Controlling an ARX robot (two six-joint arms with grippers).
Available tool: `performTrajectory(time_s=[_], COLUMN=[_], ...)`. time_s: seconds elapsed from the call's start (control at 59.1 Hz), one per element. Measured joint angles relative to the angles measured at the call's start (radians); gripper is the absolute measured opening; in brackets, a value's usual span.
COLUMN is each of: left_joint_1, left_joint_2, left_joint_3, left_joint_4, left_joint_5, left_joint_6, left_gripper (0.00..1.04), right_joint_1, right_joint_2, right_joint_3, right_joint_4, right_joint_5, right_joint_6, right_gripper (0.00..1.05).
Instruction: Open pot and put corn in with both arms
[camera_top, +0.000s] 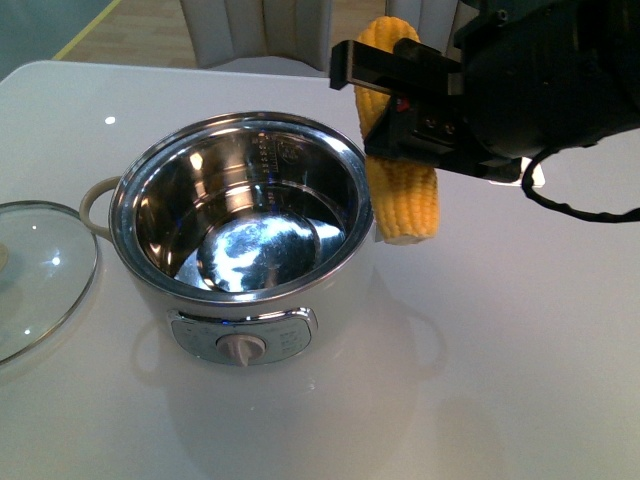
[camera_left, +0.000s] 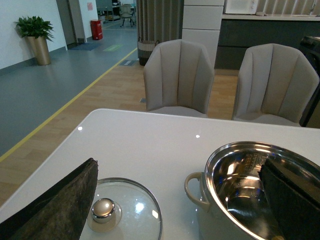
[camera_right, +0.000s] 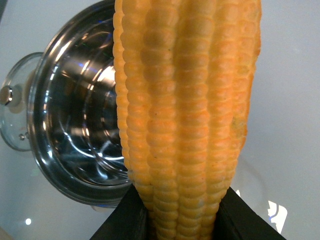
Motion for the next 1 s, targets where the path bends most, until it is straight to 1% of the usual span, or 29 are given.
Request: performTrajectory(time_s=[0.237, 0.559, 0.694, 0.999], left_joint_1=[0.0, 0.0, 0.0, 0.0], left_joint_2=[0.0, 0.0, 0.0, 0.0], left_joint_3=[0.0, 0.0, 0.0, 0.0], left_joint_4=[0.0, 0.0, 0.0, 0.0], left_joint_5=[0.0, 0.0, 0.0, 0.0], left_joint_6=[0.0, 0.0, 0.0, 0.0], left_gripper=[0.98, 0.98, 0.98, 0.98], right_joint_1=[0.034, 0.085, 0.106, 0.117], right_joint_2=[0.101, 0.189, 0.213, 0.277], right_joint_3=[0.117, 0.259, 0.295, 0.36], right_joint_4=[-0.027, -0.081, -0.107, -0.144], right_joint_5=[-0.011, -0.014, -0.014, -0.003], right_joint_6=[0.059, 0.099, 0.103, 0.117], right_gripper=[0.21, 0.21, 0.21, 0.22])
